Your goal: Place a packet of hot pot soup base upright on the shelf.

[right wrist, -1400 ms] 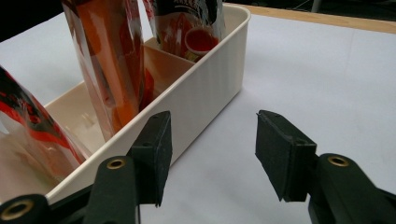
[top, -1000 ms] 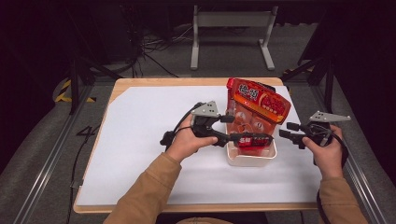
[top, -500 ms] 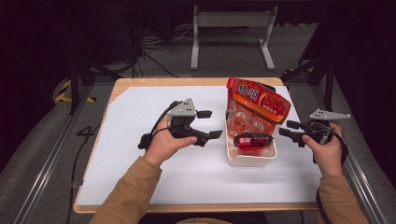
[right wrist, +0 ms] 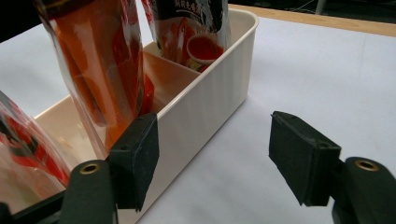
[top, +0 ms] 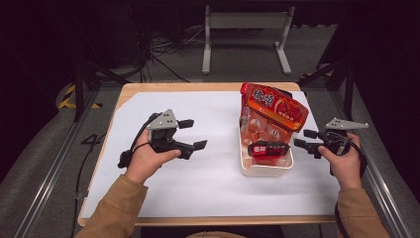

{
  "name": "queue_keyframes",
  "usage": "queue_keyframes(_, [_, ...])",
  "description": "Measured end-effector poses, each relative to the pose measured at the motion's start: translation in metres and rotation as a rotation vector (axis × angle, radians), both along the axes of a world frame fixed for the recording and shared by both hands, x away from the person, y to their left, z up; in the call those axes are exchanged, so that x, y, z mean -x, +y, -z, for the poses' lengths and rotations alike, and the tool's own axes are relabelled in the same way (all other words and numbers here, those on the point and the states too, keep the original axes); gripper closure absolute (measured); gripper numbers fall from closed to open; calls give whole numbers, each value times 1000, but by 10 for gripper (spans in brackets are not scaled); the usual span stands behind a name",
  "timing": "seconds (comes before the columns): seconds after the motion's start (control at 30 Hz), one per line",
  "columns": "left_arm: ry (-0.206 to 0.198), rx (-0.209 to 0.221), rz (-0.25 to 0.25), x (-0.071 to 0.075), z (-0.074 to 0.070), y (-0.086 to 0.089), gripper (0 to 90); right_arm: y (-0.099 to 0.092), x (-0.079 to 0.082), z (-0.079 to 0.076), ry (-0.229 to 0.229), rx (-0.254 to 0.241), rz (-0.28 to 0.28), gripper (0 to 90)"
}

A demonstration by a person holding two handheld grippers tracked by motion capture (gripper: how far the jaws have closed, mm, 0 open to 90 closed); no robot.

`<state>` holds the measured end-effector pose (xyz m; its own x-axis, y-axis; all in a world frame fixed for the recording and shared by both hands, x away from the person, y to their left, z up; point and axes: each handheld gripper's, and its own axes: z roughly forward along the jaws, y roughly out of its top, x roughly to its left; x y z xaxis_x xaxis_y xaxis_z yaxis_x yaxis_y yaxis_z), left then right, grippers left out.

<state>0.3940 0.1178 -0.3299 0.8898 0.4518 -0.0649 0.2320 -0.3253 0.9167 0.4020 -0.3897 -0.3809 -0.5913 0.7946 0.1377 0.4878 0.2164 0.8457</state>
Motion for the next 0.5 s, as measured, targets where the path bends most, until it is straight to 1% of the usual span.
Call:
queue_keyframes(0.07, [2, -1, -17, 1, 4, 8, 166, 1, 0, 1, -1, -3, -2, 329])
queue_keyframes(0.1, [2, -1, -17, 1, 4, 8, 163, 1, 0, 1, -1, -3, -2, 329])
queue_keyframes(0.13, [12, 4, -28, 2, 6, 11, 163, 1, 1, 2, 0, -4, 1, 326])
queue_keyframes(0.17, [2, -1, -36, 2, 7, 15, 161, 2, 1, 2, -2, -5, 0, 324])
queue_keyframes(0.27, [12, -6, -65, 5, 15, 26, 156, 2, 2, 2, -16, -8, 3, 308])
queue_keyframes(0.33, [8, -11, -80, 6, 20, 33, 154, 2, 2, 3, -20, -10, 4, 296])
queue_keyframes(0.47, [21, 4, -113, 8, 31, 46, 150, 0, 3, 6, -28, -12, 13, 279])
queue_keyframes(0.5, [26, 15, -121, 9, 35, 50, 149, 0, 3, 6, -26, -14, 13, 278])
